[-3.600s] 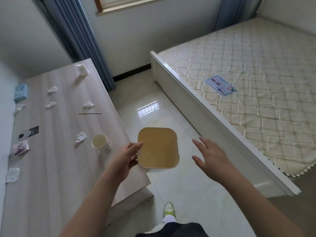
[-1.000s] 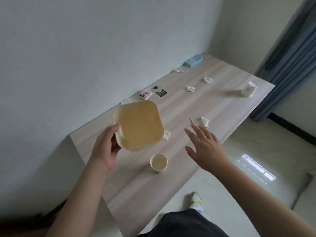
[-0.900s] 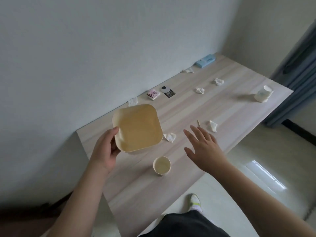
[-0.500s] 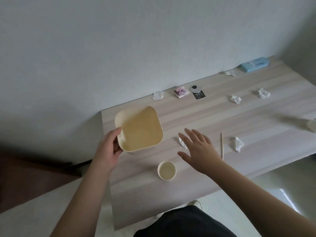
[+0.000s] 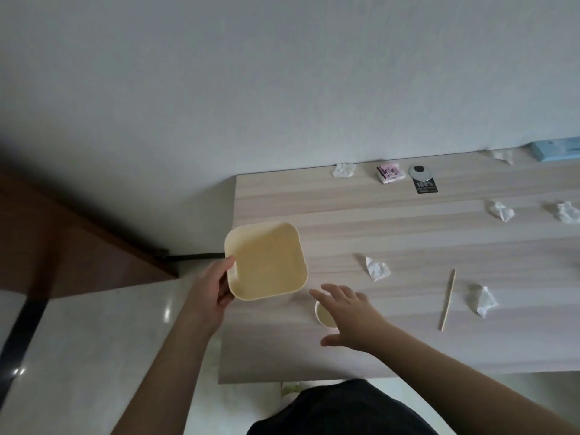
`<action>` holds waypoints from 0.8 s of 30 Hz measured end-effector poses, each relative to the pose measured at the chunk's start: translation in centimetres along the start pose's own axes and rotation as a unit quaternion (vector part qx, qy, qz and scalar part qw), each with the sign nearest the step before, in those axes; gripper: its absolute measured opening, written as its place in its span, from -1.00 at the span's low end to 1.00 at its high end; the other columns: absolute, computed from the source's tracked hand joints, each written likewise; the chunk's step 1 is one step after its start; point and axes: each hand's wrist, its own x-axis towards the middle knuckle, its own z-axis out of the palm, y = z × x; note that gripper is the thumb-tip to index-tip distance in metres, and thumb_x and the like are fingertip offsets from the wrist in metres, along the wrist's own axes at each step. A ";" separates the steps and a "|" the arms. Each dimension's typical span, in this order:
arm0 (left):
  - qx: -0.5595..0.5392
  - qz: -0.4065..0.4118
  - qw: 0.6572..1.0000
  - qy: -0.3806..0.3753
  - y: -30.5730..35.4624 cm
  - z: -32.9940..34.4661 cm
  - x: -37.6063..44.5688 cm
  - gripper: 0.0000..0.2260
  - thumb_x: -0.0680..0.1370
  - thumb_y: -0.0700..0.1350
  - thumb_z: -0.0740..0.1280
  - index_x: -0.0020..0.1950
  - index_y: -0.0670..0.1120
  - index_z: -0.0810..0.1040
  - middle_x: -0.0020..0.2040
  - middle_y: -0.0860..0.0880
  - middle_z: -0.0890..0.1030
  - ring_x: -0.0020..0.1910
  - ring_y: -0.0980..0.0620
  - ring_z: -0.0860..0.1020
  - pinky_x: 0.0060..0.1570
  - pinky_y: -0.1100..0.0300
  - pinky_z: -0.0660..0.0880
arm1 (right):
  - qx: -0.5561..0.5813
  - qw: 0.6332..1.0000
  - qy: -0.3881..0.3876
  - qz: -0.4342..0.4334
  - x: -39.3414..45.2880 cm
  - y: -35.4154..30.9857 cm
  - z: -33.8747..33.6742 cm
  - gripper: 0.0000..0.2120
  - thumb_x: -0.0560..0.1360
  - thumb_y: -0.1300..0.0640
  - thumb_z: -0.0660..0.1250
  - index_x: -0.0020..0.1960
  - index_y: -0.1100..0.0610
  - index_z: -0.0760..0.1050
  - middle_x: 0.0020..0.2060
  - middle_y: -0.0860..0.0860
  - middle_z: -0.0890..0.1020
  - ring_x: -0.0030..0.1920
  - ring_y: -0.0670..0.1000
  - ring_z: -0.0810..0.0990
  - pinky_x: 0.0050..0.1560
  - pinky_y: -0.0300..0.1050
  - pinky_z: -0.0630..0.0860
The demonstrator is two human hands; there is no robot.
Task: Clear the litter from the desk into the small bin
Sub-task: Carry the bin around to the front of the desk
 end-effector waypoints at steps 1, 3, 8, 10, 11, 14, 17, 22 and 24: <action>-0.004 -0.004 1.000 -0.004 -0.2 -0.3 -0.2 -0.90 0.52 -0.08 0.34 -0.16 -0.07 0.50 -0.37 -0.02 0.40 -0.47 0.11 0.38 -0.54 0.26 0.20 | -0.001 1.000 0.001 0.005 0.1 -0.1 0.4 -0.07 0.36 -0.21 0.44 0.53 -0.09 -0.04 0.51 -0.01 0.14 0.46 0.12 0.19 0.36 0.18 0.28; -0.008 -0.004 1.000 -0.012 -0.4 -0.8 -0.6 -0.87 0.54 -0.11 0.31 -0.19 -0.08 0.46 -0.45 0.00 0.36 -0.58 0.15 0.33 -0.65 0.33 0.14 | -0.010 1.000 0.007 0.016 0.2 -0.4 1.1 -0.13 0.40 -0.12 0.43 0.53 -0.07 -0.02 0.49 0.00 0.18 0.43 0.13 0.25 0.34 0.15 0.31; 0.030 0.010 0.999 -0.038 -0.3 -1.6 -1.4 -0.88 0.52 -0.08 0.32 -0.19 -0.05 0.46 -0.37 -0.04 0.32 -0.47 0.11 0.33 -0.54 0.26 0.17 | -0.007 0.999 0.020 0.045 -0.1 -0.6 1.9 -0.21 0.43 -0.08 0.38 0.52 -0.06 0.03 0.45 -0.03 0.22 0.38 0.10 0.31 0.30 0.07 0.35; 0.032 0.009 0.999 -0.041 -0.4 -1.8 -1.5 -0.85 0.55 -0.09 0.30 -0.21 -0.05 0.44 -0.39 -0.03 0.30 -0.52 0.14 0.31 -0.58 0.28 0.18 | 0.008 0.998 0.032 0.059 -0.3 -0.7 1.8 -0.22 0.43 -0.09 0.37 0.53 -0.06 0.04 0.45 -0.05 0.23 0.38 0.08 0.31 0.30 0.05 0.34; 0.030 0.009 0.998 -0.045 -0.3 -1.9 -1.5 -0.84 0.55 -0.10 0.29 -0.23 -0.05 0.43 -0.40 -0.02 0.29 -0.54 0.15 0.30 -0.60 0.29 0.16 | 0.014 0.997 0.040 0.066 -0.4 -0.8 1.7 -0.22 0.44 -0.11 0.37 0.53 -0.06 0.05 0.45 -0.06 0.23 0.38 0.07 0.32 0.30 0.03 0.33; 0.025 0.009 0.998 -0.056 -0.3 -2.0 -1.5 -0.84 0.54 -0.11 0.31 -0.23 -0.05 0.46 -0.41 -0.02 0.35 -0.54 0.15 0.33 -0.57 0.28 0.19 | 0.032 0.994 0.068 0.083 -1.1 -1.2 0.9 -0.26 0.45 -0.14 0.34 0.52 -0.05 0.09 0.44 -0.07 0.25 0.37 0.05 0.34 0.30 0.00 0.33; 0.030 0.002 0.998 -0.052 -0.3 -2.0 -1.3 -0.92 0.51 -0.08 0.36 -0.16 -0.05 0.54 -0.40 0.04 0.56 -0.46 0.15 0.50 -0.36 0.19 0.34 | 0.066 0.987 0.104 0.103 -1.9 -1.6 -1.0 -0.30 0.45 -0.16 0.33 0.49 -0.02 0.15 0.40 -0.05 0.30 0.33 0.07 0.39 0.27 -0.02 0.36; 0.051 0.020 0.995 -0.079 -0.2 -1.5 -1.4 -0.88 0.52 -0.10 0.35 -0.13 -0.13 0.48 -0.53 0.14 0.49 -0.57 0.19 0.43 -0.57 0.35 0.35 | 0.121 0.955 0.231 0.142 -4.0 -2.1 -6.0 -0.30 0.43 -0.09 0.42 0.48 0.04 0.22 0.35 0.03 0.37 0.27 0.13 0.43 0.23 0.01 0.42; 0.067 0.025 0.994 -0.078 -0.1 -1.3 -1.5 -0.88 0.51 -0.11 0.38 -0.12 -0.13 0.49 -0.51 0.11 0.49 -0.55 0.17 0.42 -0.53 0.33 0.37 | 0.154 0.932 0.301 0.127 -4.8 -2.9 -7.8 -0.32 0.41 -0.05 0.44 0.45 0.03 0.26 0.30 0.04 0.40 0.21 0.12 0.46 0.15 -0.03 0.43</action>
